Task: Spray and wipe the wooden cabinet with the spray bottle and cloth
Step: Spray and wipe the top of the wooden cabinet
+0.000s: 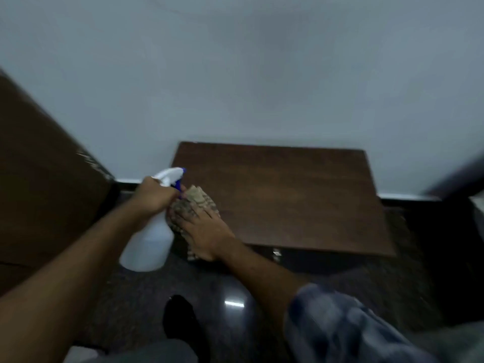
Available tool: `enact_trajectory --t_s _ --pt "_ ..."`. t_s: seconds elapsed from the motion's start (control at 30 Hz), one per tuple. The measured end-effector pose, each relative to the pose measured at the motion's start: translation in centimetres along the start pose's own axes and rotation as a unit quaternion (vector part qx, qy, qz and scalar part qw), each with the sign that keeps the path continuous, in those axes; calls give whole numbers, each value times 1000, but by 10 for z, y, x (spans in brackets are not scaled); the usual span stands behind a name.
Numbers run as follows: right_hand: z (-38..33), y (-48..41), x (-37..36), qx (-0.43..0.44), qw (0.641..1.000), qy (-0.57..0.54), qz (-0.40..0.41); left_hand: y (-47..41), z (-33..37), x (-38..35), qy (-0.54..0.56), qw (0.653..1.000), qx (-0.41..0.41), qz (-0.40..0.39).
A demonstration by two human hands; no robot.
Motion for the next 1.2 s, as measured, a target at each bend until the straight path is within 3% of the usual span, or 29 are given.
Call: enact_trajectory --t_s 0.23,0.3,0.4,0.47,0.67,0.93,1.2 --pt "97 157 23 -238 969 -16 64 84 12 -108 -17 991 4 -134" --pt "131 207 26 -327 940 -1 95 104 13 -144 -6 986 1 -168" --pt "169 274 28 -474 870 -8 137 123 13 -188 -11 978 10 -207" --pt "179 296 30 -525 838 -6 148 128 13 -207 -23 974 27 -226" --pt "199 280 50 -532 836 -37 130 130 32 -214 -48 972 12 -231" --pt "309 202 92 -513 853 -56 85 59 80 -224 -45 971 -14 -236" --pt "350 165 92 -522 840 -1 147 3 116 -233 -52 968 0 -245"
Point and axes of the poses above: each hand's wrist, its own y-axis away from the middle knuckle, its own x-axis out of the back of the hand, z = x × y, the point moved 2 cm from there along -y, towards the middle knuckle, and after that the axes turned 1 degree about z, right-handed, at the moved point
